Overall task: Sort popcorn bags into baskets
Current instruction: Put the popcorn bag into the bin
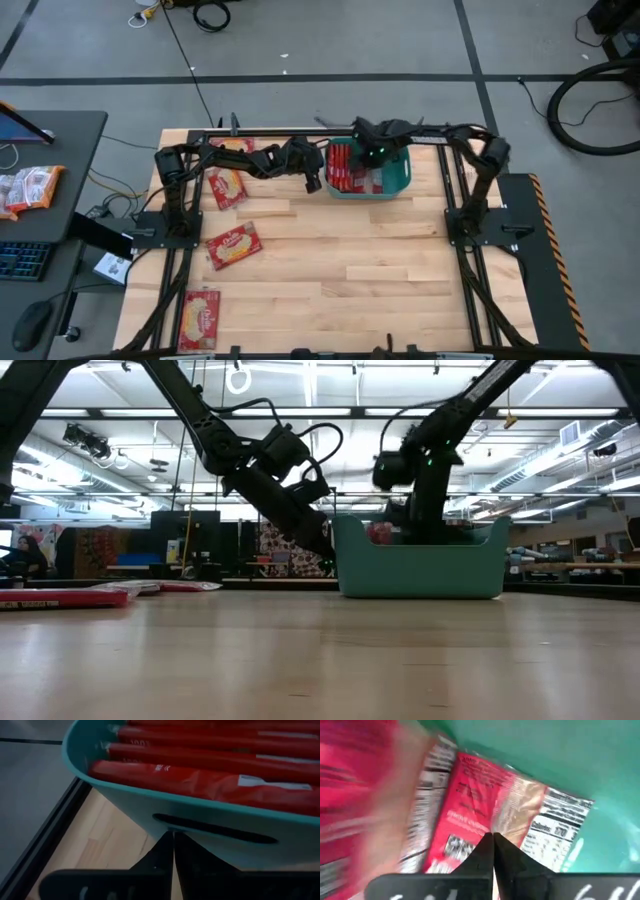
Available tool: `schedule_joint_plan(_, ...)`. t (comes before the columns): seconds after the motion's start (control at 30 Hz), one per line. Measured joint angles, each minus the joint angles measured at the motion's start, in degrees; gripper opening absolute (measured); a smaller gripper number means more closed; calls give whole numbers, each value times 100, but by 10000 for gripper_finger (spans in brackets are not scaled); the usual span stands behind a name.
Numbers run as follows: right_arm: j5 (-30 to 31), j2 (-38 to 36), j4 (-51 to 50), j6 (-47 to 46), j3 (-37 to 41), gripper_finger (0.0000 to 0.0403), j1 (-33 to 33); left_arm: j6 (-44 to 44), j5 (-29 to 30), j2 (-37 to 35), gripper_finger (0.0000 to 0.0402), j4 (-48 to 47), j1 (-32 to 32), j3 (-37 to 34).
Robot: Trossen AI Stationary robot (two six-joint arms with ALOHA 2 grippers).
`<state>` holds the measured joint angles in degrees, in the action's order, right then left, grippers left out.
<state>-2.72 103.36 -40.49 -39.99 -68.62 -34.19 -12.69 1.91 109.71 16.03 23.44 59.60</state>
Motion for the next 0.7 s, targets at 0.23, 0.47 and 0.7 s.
schedule_joint_plan(0.23,-129,-777,-204,-183,103,4,-308,-2,3,0,20,-46,-2,1)
schedule_joint_plan(0.47,599,-1056,-307,-409,103,2,289,-4,19,0,20,-16,0,1)
schedule_joint_plan(0.7,127,-1455,417,-836,95,2,569,-149,12,0,20,-17,0,1)
